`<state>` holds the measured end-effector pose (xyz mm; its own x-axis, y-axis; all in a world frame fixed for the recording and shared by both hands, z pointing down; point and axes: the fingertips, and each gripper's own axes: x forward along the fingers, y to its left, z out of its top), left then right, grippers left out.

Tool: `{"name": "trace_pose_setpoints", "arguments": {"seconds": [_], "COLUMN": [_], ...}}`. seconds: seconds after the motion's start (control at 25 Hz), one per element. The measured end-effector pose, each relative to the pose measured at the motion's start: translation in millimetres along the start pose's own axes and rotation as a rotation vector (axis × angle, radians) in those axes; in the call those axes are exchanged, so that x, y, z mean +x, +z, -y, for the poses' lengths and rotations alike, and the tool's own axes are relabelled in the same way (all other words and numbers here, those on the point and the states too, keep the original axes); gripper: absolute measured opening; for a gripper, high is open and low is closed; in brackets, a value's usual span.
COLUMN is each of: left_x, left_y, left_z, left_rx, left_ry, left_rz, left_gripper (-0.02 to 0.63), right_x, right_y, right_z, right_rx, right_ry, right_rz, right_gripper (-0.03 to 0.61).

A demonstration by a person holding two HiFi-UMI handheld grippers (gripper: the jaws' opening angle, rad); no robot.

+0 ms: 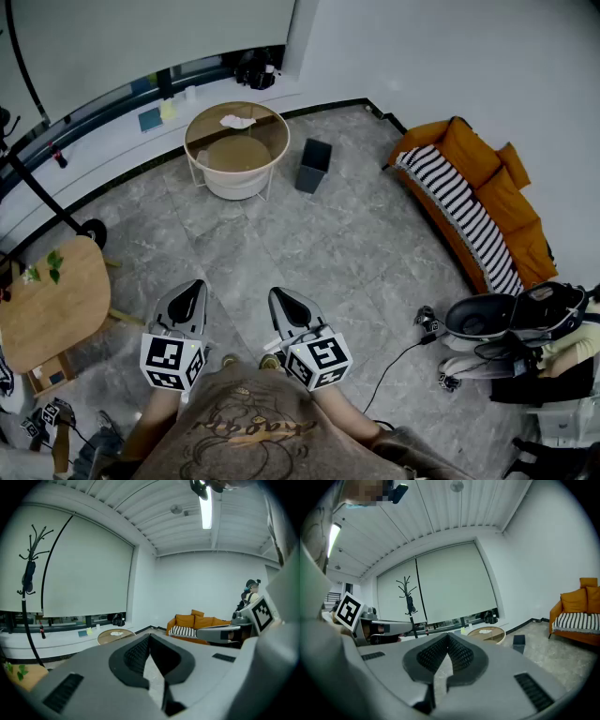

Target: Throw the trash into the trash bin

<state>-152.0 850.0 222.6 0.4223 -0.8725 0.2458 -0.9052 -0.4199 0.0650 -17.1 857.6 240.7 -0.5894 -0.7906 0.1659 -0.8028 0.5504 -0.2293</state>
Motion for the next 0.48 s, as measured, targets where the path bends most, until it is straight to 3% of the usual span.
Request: {"name": "trace_pose_setpoints", "arguments": {"seconds": [0.2, 0.48], "left_x": [2, -4], "left_y": [-2, -7], "left_z": [-2, -13], "left_rx": [-0.004, -0.001], "left_ry": [-0.008, -0.032], "left_rz": [-0.002, -0.011], "left_gripper": [0.019, 0.020], "right_x": [5, 2], "right_y": [0, -2], "right_z": [0, -12], "right_rx": [0.021, 0.030], "right_ry": [0.026, -0.005], "right_rz": [0.004, 0.012], "right_gripper": [0.018, 0.018]}}
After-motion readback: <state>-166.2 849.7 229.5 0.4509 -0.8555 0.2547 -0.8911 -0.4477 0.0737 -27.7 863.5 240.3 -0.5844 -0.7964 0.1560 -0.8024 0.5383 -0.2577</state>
